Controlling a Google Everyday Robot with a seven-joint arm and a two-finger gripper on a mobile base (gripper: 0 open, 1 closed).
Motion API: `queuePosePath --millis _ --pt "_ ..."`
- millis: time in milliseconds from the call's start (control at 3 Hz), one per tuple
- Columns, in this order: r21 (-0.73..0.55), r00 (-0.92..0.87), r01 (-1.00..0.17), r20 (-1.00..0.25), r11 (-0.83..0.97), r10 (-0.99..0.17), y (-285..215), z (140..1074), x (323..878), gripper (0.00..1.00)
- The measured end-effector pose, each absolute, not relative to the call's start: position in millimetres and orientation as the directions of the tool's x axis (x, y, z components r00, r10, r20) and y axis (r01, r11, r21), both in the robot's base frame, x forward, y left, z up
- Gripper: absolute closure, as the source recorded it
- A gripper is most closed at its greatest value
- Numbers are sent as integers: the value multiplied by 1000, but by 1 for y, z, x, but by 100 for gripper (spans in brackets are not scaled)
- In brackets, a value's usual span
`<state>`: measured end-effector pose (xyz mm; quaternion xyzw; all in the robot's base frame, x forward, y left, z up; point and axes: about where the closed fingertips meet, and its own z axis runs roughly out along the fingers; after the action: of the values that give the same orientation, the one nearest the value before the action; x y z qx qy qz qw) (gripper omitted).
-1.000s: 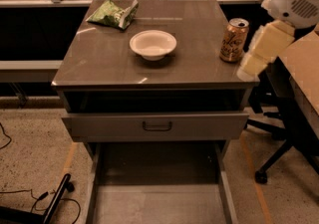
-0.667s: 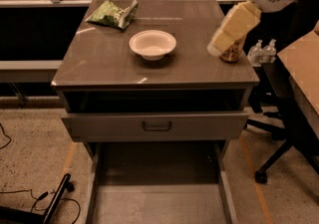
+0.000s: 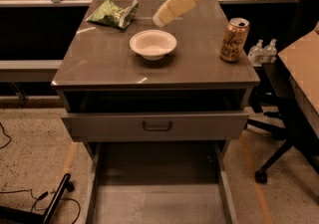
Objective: Place green jalapeno chip bag into middle drawer
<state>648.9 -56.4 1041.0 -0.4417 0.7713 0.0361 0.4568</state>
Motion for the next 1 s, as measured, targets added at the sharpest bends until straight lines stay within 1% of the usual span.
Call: queuePosePath --millis 333,667,1000 --pt "-302 -195 -699 -791 648 -580 -21 1035 674 0" --pt "-279 -205 -692 -808 666 -552 -14 1036 679 0" --pt "-276 -208 -692 -808 667 -551 -13 1036 679 0"
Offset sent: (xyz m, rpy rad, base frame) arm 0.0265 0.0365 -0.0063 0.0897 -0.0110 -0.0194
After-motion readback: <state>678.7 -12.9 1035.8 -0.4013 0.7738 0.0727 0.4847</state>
